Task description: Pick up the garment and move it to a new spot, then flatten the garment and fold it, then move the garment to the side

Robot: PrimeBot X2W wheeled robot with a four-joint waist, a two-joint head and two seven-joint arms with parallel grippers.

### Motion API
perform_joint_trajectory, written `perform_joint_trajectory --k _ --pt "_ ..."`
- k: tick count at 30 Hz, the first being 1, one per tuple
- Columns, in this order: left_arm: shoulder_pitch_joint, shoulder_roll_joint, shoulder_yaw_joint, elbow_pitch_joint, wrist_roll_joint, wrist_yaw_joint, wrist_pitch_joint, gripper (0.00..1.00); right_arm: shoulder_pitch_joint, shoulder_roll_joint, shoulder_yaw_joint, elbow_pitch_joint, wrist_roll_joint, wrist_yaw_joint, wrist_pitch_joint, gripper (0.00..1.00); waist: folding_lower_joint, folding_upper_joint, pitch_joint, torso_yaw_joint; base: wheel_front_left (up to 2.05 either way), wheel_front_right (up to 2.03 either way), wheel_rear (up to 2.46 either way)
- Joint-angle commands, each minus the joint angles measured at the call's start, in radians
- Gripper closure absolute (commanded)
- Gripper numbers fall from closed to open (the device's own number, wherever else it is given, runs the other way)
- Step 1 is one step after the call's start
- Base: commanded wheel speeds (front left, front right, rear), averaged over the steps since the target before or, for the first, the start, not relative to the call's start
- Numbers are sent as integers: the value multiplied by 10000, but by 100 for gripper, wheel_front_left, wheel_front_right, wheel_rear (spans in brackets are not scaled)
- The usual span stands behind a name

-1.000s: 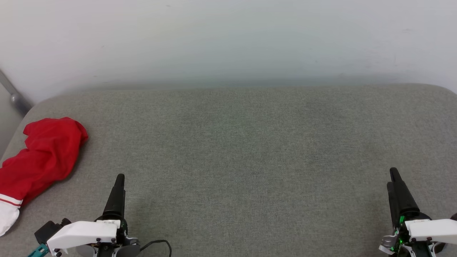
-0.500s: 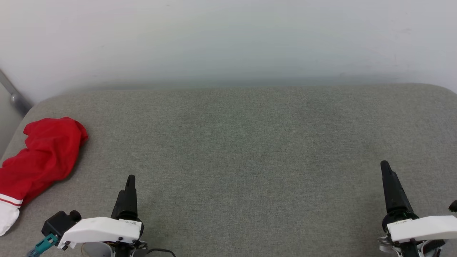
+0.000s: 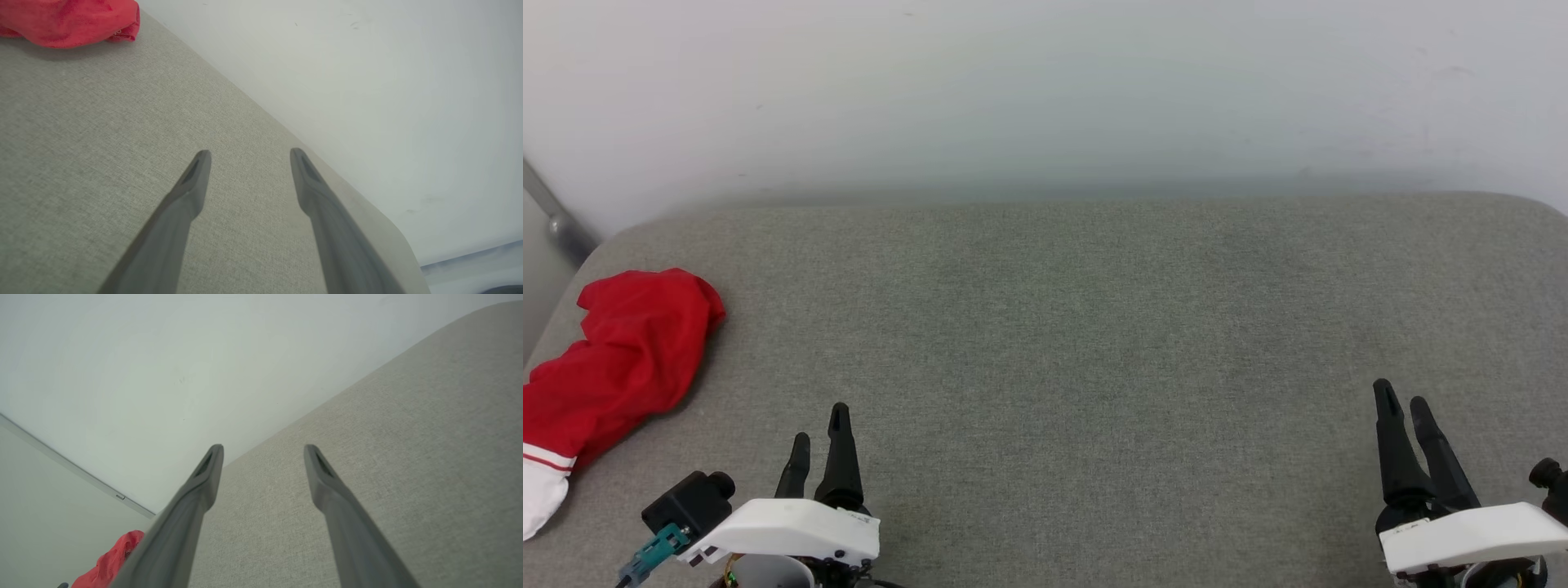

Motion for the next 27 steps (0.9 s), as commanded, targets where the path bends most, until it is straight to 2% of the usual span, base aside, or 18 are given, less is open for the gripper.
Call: perform_joint_trajectory --k 1,27 --pt "-41 24 -42 -179 276 38 -94 0 46 -1 9 -186 -290 1 -95 0 0 -1 -2 2 0 0 0" --pt "316 57 -674 -645 3382 459 -831 0 563 5 195 -845 -3305 1 -850 0 0 -1 29 45 0 0 0"
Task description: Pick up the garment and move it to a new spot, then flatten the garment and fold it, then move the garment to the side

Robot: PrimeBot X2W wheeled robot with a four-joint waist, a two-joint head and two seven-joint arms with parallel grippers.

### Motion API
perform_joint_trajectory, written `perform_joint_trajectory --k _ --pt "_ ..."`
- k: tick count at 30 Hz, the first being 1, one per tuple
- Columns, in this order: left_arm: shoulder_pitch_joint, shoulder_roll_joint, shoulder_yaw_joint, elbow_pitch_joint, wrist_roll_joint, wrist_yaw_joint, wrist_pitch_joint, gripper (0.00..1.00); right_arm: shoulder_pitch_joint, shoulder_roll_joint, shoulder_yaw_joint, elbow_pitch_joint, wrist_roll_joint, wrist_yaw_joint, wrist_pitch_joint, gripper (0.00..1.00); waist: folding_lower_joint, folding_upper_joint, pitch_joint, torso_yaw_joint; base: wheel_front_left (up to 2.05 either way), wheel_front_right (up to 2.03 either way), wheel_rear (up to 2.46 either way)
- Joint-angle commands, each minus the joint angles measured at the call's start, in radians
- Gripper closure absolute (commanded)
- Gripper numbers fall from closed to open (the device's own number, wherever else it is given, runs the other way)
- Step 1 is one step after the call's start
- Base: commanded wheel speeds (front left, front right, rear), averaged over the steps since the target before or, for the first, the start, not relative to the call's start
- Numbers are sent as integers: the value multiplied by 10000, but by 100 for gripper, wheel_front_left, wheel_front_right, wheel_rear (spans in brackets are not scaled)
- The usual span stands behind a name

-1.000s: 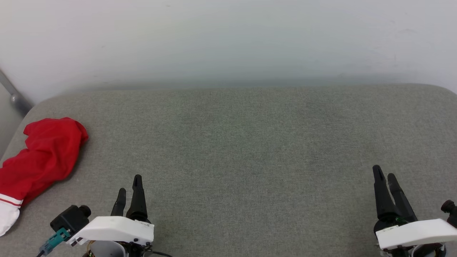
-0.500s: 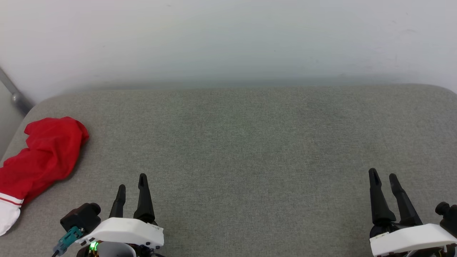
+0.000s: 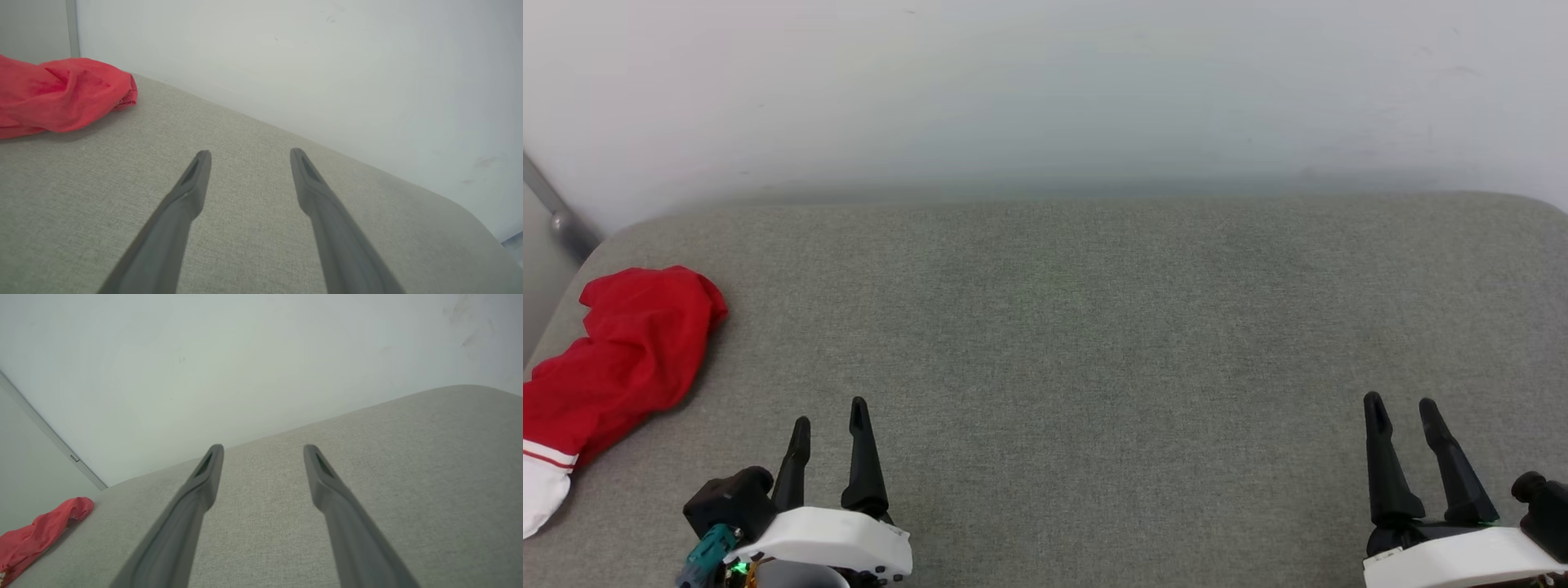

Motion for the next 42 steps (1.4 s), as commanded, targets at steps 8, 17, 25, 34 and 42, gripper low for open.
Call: perform_joint_trajectory --k 8,17,25,34,42 --pt "113 32 -172 -267 959 90 -252 0 141 6 24 -385 -825 0 -279 0 0 0 7 16 0 0 0" --pt "290 26 -280 -346 1743 100 -465 0 321 8 40 -623 -1530 0 -477 0 0 0 -7 20 0 0 0" --pt "399 18 -414 -379 2347 105 -632 0 468 10 47 -799 -2161 0 -652 0 0 0 -36 28 0 0 0" --pt "542 13 -449 -395 2769 -38 -806 0 616 12 43 -938 -2680 -1 -832 0 0 0 -47 59 0 0 0" --pt "620 11 -473 -422 2982 -55 -960 0 726 14 55 -1049 -2958 -1 -981 0 0 0 -35 76 0 0 0"
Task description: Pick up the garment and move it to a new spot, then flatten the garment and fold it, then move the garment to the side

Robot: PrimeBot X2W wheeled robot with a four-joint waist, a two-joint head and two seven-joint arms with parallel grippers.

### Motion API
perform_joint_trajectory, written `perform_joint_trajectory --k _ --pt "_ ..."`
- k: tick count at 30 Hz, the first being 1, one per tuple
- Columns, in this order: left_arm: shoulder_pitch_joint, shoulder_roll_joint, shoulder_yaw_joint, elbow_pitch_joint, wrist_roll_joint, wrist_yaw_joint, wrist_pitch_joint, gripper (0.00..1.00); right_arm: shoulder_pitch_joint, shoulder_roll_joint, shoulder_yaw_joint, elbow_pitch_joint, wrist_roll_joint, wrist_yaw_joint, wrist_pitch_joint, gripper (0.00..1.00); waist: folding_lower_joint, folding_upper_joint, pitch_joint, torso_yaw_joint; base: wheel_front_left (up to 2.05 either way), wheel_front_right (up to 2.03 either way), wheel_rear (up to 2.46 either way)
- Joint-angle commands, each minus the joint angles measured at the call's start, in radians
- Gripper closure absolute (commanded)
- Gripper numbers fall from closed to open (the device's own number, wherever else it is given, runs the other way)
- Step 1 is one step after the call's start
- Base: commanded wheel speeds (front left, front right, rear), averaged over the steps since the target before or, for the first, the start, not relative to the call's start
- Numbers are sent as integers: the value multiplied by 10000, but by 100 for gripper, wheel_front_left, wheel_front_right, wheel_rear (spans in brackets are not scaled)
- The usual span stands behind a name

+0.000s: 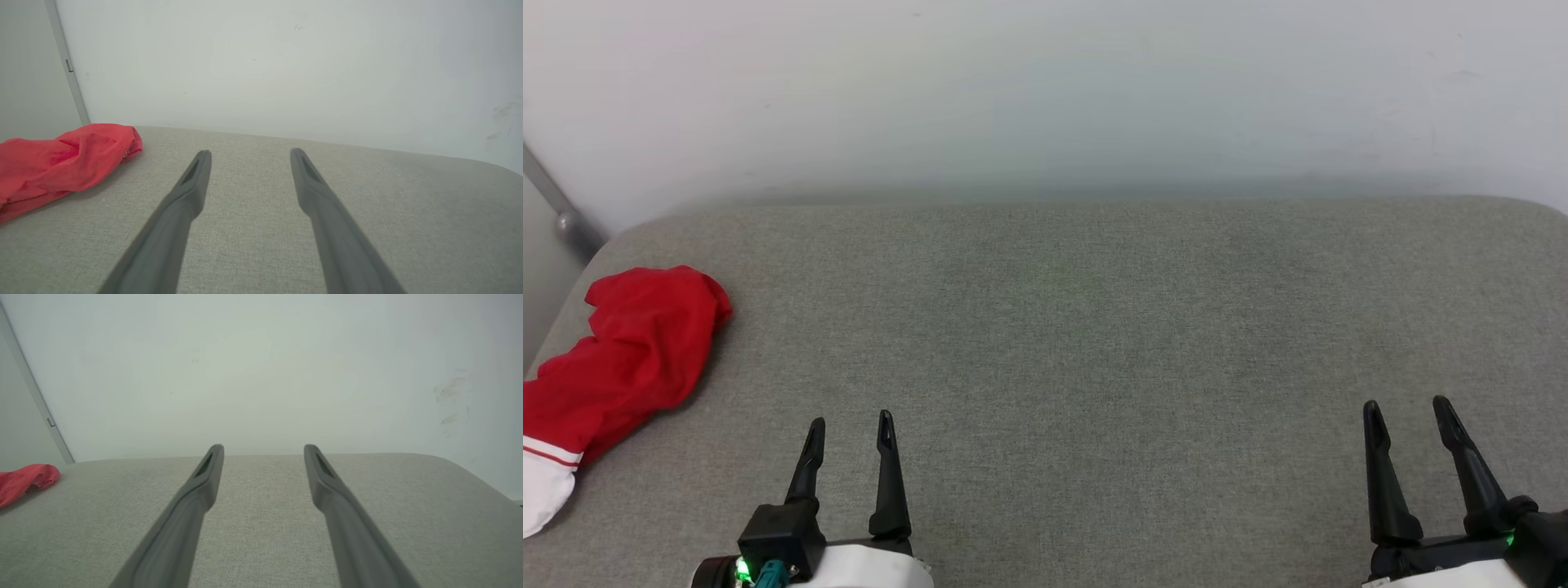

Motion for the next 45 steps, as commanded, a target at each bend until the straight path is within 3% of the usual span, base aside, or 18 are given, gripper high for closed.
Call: perform_joint_trajectory --k 1,10,26,45 --pt "69 11 -37 -75 149 5 -90 0 132 14 25 -98 -141 -3 -65 0 0 0 6 2 0 0 0" --pt "163 12 -86 -95 520 86 -247 0 256 16 43 -155 -289 -3 -233 0 0 0 9 36 0 0 0" --pt "163 10 -64 164 135 11 -231 0 180 18 9 154 491 -3 -217 0 0 0 3 40 0 0 0" --pt "-4 10 -71 350 156 28 -231 0 269 18 82 103 475 -3 -217 0 0 0 2 318 0 0 0"
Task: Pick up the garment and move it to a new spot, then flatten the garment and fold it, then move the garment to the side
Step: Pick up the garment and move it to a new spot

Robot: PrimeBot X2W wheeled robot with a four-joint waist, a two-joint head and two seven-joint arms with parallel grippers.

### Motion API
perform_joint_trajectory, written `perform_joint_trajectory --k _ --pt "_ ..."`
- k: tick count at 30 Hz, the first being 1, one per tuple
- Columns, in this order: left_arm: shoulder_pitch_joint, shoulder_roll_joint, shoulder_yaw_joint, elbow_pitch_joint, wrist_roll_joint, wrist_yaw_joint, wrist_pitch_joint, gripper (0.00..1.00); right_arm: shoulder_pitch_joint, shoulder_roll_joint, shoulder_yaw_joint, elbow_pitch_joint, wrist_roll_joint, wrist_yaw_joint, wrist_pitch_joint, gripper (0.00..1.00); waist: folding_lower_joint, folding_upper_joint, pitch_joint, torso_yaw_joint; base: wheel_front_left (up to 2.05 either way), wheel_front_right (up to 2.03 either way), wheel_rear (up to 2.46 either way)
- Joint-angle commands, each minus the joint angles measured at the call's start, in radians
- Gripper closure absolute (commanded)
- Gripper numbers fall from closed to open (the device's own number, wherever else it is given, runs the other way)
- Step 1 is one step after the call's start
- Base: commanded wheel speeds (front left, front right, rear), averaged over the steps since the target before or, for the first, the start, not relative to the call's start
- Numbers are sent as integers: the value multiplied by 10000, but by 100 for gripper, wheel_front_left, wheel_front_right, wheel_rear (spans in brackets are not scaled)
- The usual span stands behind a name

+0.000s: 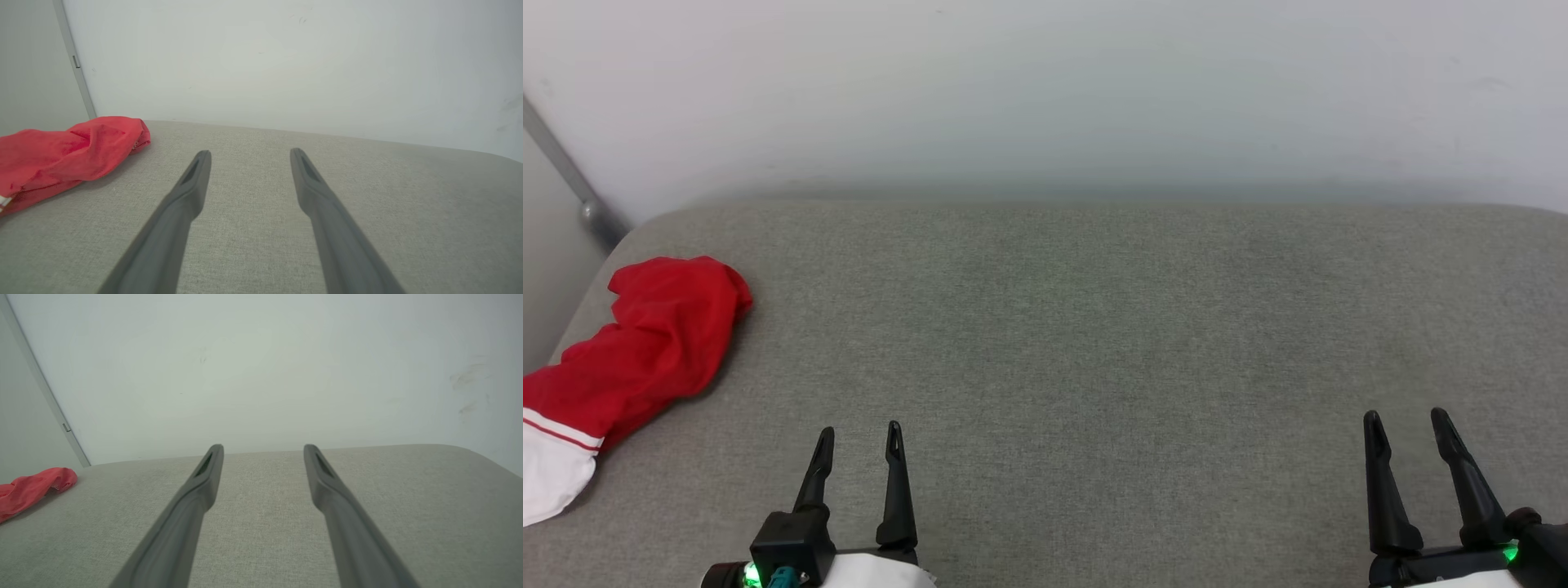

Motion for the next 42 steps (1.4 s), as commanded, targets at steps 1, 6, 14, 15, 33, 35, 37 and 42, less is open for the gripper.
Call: perform_joint_trajectory --k 1,6,14,15,33,35,37,42 --pt "-68 10 22 11 40 43 -28 0 94 20 -6 -30 -28 -3 -21 0 -1 0 2 92 0 0 0" --pt "-132 11 80 2 104 87 -28 0 91 20 31 -63 -70 -3 -21 0 -1 0 36 515 0 0 0" --pt "-200 10 222 -31 184 147 -28 0 125 20 22 -119 -94 -3 -21 0 -1 0 96 1540 0 0 0" --pt "-198 10 248 -38 182 163 -28 0 123 20 26 -119 -102 -3 -21 0 -1 0 99 1676 0 0 0" --pt "-296 8 446 -121 28 434 -28 0 44 20 -15 -209 -302 -3 -21 0 -1 0 305 4096 0 0 0" --pt "-288 8 472 -130 1 488 -28 0 18 20 33 -206 -324 -3 -21 0 -1 0 324 4294 0 0 0" --pt "-281 9 478 -132 -27 514 -28 0 6 20 34 -206 -356 -3 -21 0 -1 0 341 4485 0 0 0" --pt "-213 8 511 -161 -123 603 -28 0 -29 20 70 -189 -411 -3 -21 0 -1 0 375 4744 0 0 0"
